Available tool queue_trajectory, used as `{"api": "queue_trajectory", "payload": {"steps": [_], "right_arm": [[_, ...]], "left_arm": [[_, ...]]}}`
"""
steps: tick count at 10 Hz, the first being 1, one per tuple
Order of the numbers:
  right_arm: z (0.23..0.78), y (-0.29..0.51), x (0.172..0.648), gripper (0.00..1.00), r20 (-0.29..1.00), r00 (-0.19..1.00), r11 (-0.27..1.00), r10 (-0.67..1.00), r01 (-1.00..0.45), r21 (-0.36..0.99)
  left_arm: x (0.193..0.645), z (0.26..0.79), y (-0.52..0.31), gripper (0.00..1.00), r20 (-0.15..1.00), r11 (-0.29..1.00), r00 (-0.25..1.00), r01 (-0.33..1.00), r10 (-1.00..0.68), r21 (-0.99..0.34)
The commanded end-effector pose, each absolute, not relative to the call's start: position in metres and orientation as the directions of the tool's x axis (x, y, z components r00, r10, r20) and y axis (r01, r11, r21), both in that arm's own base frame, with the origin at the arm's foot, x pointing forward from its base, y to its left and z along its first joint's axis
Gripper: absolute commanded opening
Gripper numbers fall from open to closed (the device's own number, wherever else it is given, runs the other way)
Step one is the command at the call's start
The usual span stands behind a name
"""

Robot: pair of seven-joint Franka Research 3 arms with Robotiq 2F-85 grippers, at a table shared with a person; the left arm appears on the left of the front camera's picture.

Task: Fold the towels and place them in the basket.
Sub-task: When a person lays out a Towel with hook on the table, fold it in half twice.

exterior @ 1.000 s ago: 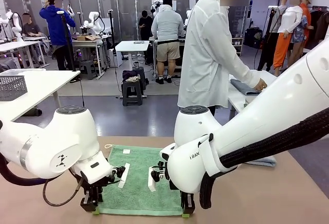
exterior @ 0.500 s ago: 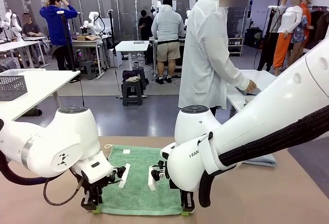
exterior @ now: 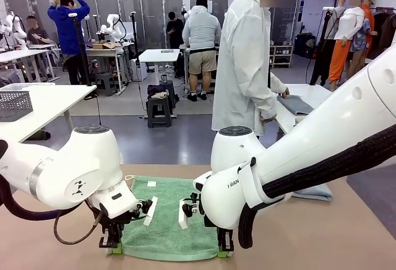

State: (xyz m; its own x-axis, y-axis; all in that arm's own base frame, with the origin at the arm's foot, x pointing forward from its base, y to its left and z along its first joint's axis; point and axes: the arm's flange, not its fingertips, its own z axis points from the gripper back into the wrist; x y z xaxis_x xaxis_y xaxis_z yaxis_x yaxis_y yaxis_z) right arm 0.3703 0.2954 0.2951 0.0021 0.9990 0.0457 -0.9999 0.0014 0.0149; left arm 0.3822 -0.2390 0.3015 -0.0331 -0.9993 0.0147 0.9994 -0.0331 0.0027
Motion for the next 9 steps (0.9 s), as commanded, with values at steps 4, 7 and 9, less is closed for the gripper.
{"api": "queue_trajectory", "payload": {"steps": [4, 7, 9], "right_arm": [[0.314, 0.284, 0.368, 0.00, 0.092, -0.029, -0.028, 0.995, -1.000, -0.006], [0.369, 0.277, 0.371, 0.00, 0.115, -0.017, -0.006, 0.993, -0.996, -0.090], [0.390, 0.280, 0.369, 0.00, 0.129, -0.033, -0.017, 0.991, -0.992, -0.122]], "left_arm": [[0.388, 0.326, -0.237, 0.00, 0.054, -0.026, -0.028, 0.999, -0.998, 0.027], [0.397, 0.361, -0.226, 0.00, 0.087, 0.030, 0.021, 0.995, -0.996, 0.094], [0.401, 0.369, -0.220, 0.00, 0.104, 0.036, 0.025, 0.994, -0.994, 0.108]]}}
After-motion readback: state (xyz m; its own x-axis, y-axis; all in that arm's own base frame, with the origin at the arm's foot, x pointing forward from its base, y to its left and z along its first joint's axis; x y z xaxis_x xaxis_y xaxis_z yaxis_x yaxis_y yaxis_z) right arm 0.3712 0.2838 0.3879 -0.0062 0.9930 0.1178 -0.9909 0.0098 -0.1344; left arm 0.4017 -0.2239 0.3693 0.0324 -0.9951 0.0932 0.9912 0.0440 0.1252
